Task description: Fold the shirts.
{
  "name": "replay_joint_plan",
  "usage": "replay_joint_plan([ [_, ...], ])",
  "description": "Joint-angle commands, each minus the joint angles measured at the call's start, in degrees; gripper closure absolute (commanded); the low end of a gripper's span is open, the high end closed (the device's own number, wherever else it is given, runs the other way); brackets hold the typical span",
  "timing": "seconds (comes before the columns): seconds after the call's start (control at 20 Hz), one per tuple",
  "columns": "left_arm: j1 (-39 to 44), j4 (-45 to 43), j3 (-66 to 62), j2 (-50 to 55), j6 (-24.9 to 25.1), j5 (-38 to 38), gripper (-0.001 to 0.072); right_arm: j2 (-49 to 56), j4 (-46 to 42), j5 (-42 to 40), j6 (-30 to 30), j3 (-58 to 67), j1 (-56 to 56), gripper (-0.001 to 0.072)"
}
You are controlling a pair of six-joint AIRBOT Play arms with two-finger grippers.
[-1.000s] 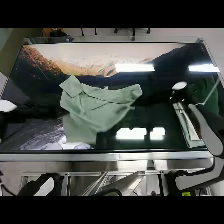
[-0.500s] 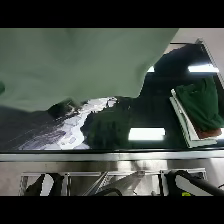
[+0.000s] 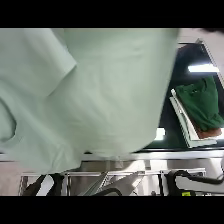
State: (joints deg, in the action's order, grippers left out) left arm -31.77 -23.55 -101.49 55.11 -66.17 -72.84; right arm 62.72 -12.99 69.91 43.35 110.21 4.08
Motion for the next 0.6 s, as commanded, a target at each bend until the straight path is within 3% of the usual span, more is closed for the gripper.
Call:
replay_joint_plan([
  [0.0,14.0,-10.5,14.1,9.0,6.6,5.0,0.0692,13.8,-9.8,-2.8,-0.1,-3.0,-8.8,0.0686],
  [0.1,20.7,-22.2,17.6,18.3,6.7,13.0,0.0692,23.5,-14.9,-8.9,-0.1,-3.3,-12.3,0.0687],
  [0.2,22.6,-27.6,17.3,28.0,5.9,16.6,0.0692,33.2,-14.6,-16.1,-0.1,-3.3,-14.3,0.0686],
  [0.4,20.0,-27.3,7.2,43.8,0.0,10.8,0.0689,42.0,-7.4,-21.9,-3.2,-3.3,-14.4,0.0683],
  [0.45,19.3,-27.3,4.1,45.9,-0.8,8.5,0.0583,41.9,-7.4,-21.9,-3.4,-3.3,-14.0,0.0652],
  [0.5,18.5,-27.4,0.7,47.7,-1.2,5.2,0.0096,41.3,-7.3,-21.9,-3.3,-3.0,-13.3,0.0459],
  [0.55,17.7,-27.4,-2.9,49.0,-3.0,1.5,0.0038,40.2,-7.4,-21.4,-3.3,-3.0,-12.1,0.0327],
])
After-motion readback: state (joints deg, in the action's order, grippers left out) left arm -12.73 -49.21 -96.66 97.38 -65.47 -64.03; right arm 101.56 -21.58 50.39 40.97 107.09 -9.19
